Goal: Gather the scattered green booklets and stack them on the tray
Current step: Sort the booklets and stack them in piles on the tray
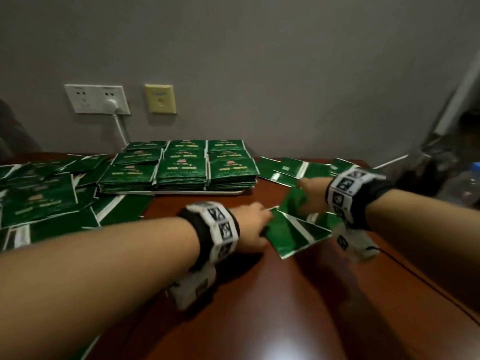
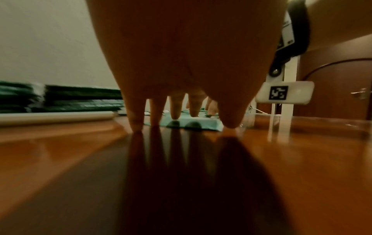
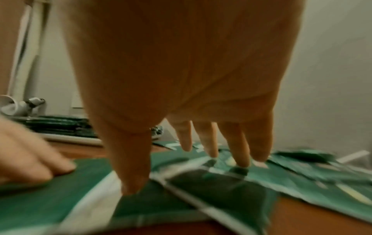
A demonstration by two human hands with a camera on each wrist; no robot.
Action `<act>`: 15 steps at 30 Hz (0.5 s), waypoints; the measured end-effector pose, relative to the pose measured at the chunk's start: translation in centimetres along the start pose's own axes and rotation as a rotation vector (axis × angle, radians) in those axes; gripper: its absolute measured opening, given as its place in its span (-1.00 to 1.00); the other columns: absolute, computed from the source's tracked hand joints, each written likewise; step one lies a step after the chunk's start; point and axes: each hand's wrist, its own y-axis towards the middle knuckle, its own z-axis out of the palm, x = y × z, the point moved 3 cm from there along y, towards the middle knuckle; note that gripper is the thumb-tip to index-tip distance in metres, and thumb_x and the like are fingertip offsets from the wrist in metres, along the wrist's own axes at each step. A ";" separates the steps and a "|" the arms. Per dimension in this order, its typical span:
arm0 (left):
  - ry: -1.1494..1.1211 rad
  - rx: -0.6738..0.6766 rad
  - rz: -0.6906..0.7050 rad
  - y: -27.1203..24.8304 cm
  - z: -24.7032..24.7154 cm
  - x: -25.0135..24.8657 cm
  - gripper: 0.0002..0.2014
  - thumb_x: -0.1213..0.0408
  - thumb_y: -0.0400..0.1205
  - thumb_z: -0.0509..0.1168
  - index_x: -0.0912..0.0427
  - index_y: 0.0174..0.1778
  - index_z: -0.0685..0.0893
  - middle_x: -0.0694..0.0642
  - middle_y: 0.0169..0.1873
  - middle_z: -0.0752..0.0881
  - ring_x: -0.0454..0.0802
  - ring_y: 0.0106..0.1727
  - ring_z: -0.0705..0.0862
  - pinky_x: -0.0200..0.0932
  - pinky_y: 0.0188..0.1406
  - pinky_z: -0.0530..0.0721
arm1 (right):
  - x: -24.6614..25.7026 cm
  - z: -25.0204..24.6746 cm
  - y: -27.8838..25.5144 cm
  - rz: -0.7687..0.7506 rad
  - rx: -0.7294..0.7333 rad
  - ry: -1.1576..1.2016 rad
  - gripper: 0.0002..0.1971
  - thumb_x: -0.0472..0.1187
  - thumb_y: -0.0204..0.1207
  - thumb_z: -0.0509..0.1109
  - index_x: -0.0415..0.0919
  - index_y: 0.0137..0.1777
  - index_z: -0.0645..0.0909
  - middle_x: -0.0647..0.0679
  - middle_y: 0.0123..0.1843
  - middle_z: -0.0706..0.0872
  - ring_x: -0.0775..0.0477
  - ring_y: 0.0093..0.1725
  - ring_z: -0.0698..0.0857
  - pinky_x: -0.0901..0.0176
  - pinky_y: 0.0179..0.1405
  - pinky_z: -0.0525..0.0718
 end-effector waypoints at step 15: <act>0.199 0.027 -0.340 -3.9 3.0 -7.2 -0.40 -0.24 0.59 0.20 0.12 0.40 0.40 0.20 0.28 0.51 0.31 0.24 0.61 0.08 -0.04 0.55 | 0.5 6.1 -7.6 -0.124 -0.025 0.049 -0.62 -0.16 0.46 0.36 0.00 0.28 0.48 -0.02 0.03 0.63 -0.13 -0.03 0.63 0.15 -0.13 0.59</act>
